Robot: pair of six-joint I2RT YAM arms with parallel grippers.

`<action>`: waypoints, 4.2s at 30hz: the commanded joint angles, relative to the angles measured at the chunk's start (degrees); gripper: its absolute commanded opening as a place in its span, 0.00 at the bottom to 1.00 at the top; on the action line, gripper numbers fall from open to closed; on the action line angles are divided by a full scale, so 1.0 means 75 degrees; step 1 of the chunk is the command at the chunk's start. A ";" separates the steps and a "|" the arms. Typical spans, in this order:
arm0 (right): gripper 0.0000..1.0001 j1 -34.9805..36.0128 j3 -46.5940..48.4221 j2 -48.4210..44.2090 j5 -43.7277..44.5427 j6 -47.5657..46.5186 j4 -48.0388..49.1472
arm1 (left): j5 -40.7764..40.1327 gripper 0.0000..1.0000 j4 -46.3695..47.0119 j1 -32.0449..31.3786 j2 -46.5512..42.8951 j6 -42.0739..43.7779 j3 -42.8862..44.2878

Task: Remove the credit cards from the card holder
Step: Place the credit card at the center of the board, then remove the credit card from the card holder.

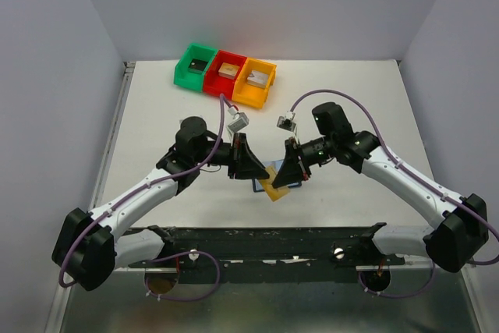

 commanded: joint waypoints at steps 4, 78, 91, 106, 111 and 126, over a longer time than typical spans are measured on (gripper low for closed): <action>0.00 0.0076 0.0201 0.0020 0.0126 -0.0240 -0.0344 | 0.0361 0.00 0.0304 -0.0110 -0.0020 0.0106 -0.0069; 0.82 -0.0180 -0.1990 -0.1937 0.8890 0.2196 0.0687 | -0.7489 0.60 -0.2236 0.3265 0.4214 -0.1033 0.2463; 0.80 -0.1002 -0.2014 -0.0075 0.8059 0.2068 0.0781 | -0.9602 0.99 -0.4722 0.0792 0.1247 -0.1816 0.1279; 0.57 -0.1154 -0.1686 0.1660 0.8176 0.2173 0.1004 | -0.6929 0.95 -0.1419 0.0300 0.0260 -0.1722 -0.1417; 0.45 -0.1201 -0.1475 0.2070 0.8223 0.2162 0.1051 | -0.6752 0.87 -0.1065 0.0031 0.0472 -0.1665 -0.1371; 0.00 -0.1224 -0.2564 0.1462 0.7017 0.2618 0.1636 | -0.6049 0.69 -0.1264 -0.0227 0.1584 -0.1079 -0.0598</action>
